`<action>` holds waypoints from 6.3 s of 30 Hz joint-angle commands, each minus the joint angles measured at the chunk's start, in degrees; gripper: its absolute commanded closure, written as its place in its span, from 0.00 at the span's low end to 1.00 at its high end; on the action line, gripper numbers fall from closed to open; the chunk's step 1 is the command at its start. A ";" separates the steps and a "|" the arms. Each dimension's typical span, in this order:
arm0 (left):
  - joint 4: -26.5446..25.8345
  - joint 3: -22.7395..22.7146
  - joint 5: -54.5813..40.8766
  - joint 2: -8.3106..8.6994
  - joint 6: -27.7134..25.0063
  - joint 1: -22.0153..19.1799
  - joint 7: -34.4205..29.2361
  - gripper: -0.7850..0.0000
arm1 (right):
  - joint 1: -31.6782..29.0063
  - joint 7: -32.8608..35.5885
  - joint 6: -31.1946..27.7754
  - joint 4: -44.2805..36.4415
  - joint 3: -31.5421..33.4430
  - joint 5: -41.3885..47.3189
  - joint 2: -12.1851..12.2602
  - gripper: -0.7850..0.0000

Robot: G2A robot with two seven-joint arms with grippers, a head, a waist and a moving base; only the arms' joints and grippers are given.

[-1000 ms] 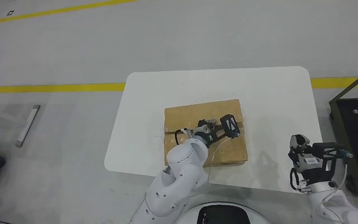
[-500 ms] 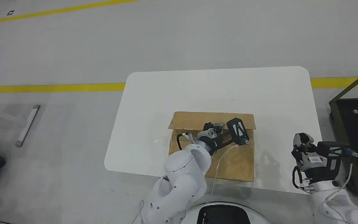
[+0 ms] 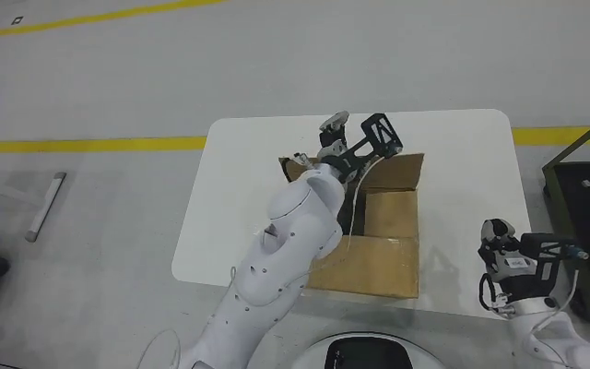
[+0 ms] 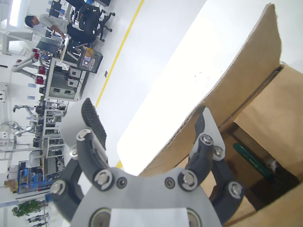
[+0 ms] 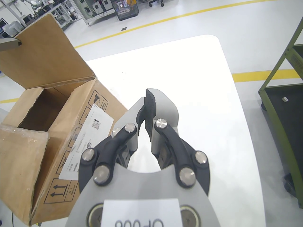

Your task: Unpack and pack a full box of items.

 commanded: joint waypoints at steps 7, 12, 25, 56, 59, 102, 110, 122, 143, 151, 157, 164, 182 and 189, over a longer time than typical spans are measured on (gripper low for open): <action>15.45 1.75 -5.63 -2.52 5.51 -7.24 1.00 0.00 | -0.31 1.85 0.19 -0.95 0.50 2.11 -0.18 1.00; 19.87 3.08 -6.29 -3.48 6.03 -8.70 0.19 0.00 | -0.45 2.45 -0.16 -1.11 0.69 2.19 -0.24 1.00; 4.71 -2.00 -4.35 -2.32 5.57 -0.96 -2.68 0.00 | -0.17 10.84 -17.29 -1.15 5.70 25.92 0.06 1.00; -30.30 -20.37 1.35 2.37 6.87 32.55 -5.53 0.00 | 3.55 21.49 -31.69 1.53 1.49 21.59 1.63 0.62; -30.30 -20.37 1.35 2.37 6.87 32.55 -5.53 0.00 | 3.78 21.68 -31.12 1.45 0.70 21.55 1.70 0.62; -30.34 -19.92 1.34 2.39 7.03 32.13 -3.71 0.00 | 8.87 8.20 -29.16 -1.99 -0.74 1.31 2.98 1.00; -28.57 -14.18 1.19 1.98 2.36 27.57 -9.06 0.00 | 5.08 -1.54 -32.87 -2.08 0.03 -7.52 3.21 1.00; -24.95 -4.91 -2.59 1.00 -5.40 23.45 -18.81 0.00 | 3.54 -6.55 -35.04 -0.39 1.11 -7.50 3.44 1.00; -24.16 2.42 -8.63 0.71 -9.87 20.70 -24.50 0.00 | 1.65 0.72 -31.00 0.29 11.77 23.10 3.83 0.42; -26.50 4.92 -8.76 1.57 -9.27 24.06 -25.10 0.00 | 4.20 12.86 -23.72 1.36 10.30 19.73 4.29 1.00; -27.24 6.16 -9.00 2.22 -8.34 26.45 -26.03 0.00 | 4.14 12.87 -26.86 1.92 7.41 18.14 4.32 1.00; -28.15 5.78 -9.38 2.94 -6.78 28.67 -27.59 0.00 | 3.34 18.45 -34.25 1.95 6.79 14.50 5.00 1.00; -27.64 0.90 -8.71 2.78 1.79 27.38 -23.57 0.00 | 5.15 9.50 -23.67 6.05 5.35 11.20 4.48 1.00; -25.50 0.56 -7.62 2.50 4.53 26.62 -21.64 0.00 | 5.35 12.45 -27.42 7.63 0.60 9.56 4.56 1.00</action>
